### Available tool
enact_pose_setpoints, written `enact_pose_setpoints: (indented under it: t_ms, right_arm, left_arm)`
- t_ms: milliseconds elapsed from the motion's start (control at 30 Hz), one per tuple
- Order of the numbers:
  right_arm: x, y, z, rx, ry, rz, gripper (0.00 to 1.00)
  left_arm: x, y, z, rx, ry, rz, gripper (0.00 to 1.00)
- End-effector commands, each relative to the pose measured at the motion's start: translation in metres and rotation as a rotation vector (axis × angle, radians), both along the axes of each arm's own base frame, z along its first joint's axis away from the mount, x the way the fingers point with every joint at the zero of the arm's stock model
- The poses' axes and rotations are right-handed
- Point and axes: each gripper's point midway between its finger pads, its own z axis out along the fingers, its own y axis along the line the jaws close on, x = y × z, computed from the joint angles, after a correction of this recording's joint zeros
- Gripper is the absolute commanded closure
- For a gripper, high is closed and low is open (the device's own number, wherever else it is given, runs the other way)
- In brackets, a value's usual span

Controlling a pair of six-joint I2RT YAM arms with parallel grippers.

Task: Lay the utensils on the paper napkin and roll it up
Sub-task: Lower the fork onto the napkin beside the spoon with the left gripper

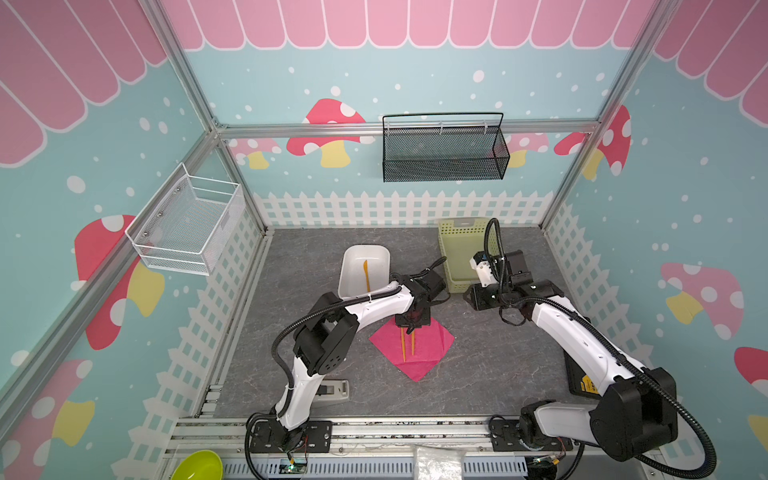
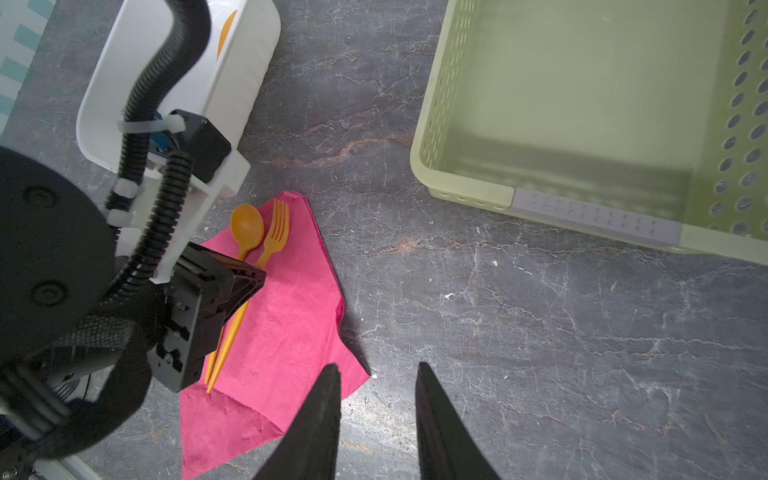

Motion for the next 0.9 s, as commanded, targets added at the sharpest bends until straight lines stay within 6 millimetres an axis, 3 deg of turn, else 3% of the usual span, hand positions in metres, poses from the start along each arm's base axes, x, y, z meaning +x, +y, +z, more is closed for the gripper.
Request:
enact_pose_setpoints:
  t_ms: [0, 867]
  right_arm:
    - [-0.003, -0.001, 0.001, -0.003, -0.009, 0.014, 0.67]
    - [-0.003, -0.001, 0.0, -0.002, -0.008, 0.016, 0.66]
  left_arm:
    - [-0.003, -0.003, -0.01, -0.005, 0.015, 0.017, 0.89]
    - [-0.002, 0.012, -0.001, 0.025, -0.032, 0.08, 0.86]
